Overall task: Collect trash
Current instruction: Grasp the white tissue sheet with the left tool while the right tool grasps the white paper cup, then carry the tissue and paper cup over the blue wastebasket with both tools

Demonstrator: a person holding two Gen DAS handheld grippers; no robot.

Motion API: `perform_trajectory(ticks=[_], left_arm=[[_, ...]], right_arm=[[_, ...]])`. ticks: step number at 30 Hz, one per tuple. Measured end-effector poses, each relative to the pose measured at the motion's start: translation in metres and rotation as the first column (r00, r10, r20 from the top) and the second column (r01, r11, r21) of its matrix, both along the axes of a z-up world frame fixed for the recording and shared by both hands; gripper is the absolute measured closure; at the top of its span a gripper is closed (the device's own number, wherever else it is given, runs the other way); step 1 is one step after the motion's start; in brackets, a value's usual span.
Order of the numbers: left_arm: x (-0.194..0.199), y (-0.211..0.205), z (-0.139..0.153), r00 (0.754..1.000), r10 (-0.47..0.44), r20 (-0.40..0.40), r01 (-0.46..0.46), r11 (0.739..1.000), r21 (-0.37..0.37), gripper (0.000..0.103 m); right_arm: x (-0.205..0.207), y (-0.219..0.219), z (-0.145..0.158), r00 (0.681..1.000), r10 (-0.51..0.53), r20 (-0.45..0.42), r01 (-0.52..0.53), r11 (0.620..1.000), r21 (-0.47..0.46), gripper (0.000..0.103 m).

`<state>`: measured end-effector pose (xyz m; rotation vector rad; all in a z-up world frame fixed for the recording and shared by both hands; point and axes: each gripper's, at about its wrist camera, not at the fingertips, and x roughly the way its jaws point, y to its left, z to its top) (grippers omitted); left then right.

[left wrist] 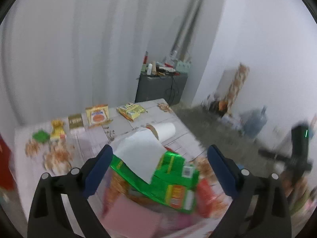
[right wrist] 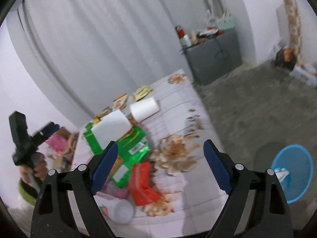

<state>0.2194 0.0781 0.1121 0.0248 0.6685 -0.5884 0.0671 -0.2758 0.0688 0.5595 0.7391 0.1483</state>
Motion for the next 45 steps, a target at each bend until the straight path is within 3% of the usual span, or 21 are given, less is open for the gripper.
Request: perform_trajectory(ticks=[3, 7, 13, 17, 22, 26, 31, 36, 40, 43, 45], left_arm=[[0.016, -0.017, -0.011, 0.999, -0.030, 0.024, 0.027, 0.992, 0.121, 0.014], [0.052, -0.035, -0.033, 0.998, -0.054, -0.039, 0.062, 0.966, 0.250, 0.020], [0.109, -0.046, -0.064, 0.979, -0.026, -0.204, 0.091, 0.945, 0.315, 0.027], [0.128, -0.047, -0.074, 0.960, -0.018, -0.280, 0.099, 0.956, 0.277, 0.032], [0.142, -0.054, -0.088, 0.946, -0.015, -0.323, 0.117, 0.947, 0.299, 0.040], [0.148, -0.055, -0.093, 0.934, -0.011, -0.356, 0.122, 0.949, 0.290, 0.052], [0.153, -0.053, -0.096, 0.928, -0.010, -0.371, 0.121, 0.953, 0.276, 0.069], [0.157, -0.045, -0.095, 0.925, 0.005, -0.381, 0.088, 0.970, 0.226, 0.090], [0.158, -0.038, -0.092, 0.926, 0.008, -0.378, 0.072, 0.978, 0.196, 0.095], [0.156, -0.033, -0.083, 0.935, 0.008, -0.355, 0.052, 0.986, 0.159, 0.095], [0.154, -0.030, -0.076, 0.942, 0.006, -0.335, 0.039, 0.991, 0.129, 0.095]], right_arm=[[0.025, 0.001, -0.007, 0.998, 0.047, -0.030, -0.044, 0.996, 0.081, 0.022], [0.066, 0.003, -0.018, 0.992, 0.104, -0.073, -0.089, 0.979, 0.183, 0.022], [0.141, 0.004, -0.053, 0.967, 0.161, -0.198, -0.067, 0.908, 0.414, 0.022], [0.184, 0.009, -0.076, 0.942, 0.181, -0.283, -0.006, 0.851, 0.525, 0.021], [0.229, 0.025, -0.109, 0.891, 0.203, -0.406, 0.100, 0.786, 0.610, 0.021], [0.250, 0.031, -0.127, 0.860, 0.206, -0.466, 0.171, 0.745, 0.645, 0.021], [0.260, 0.036, -0.148, 0.809, 0.155, -0.567, 0.298, 0.723, 0.623, 0.021], [0.260, 0.040, -0.160, 0.816, 0.148, -0.559, 0.333, 0.669, 0.664, 0.026], [0.254, 0.038, -0.169, 0.820, 0.155, -0.550, 0.347, 0.631, 0.694, 0.041], [0.255, 0.038, -0.176, 0.833, 0.164, -0.528, 0.348, 0.587, 0.731, 0.047], [0.252, 0.038, -0.176, 0.838, 0.155, -0.523, 0.350, 0.583, 0.734, 0.048]])
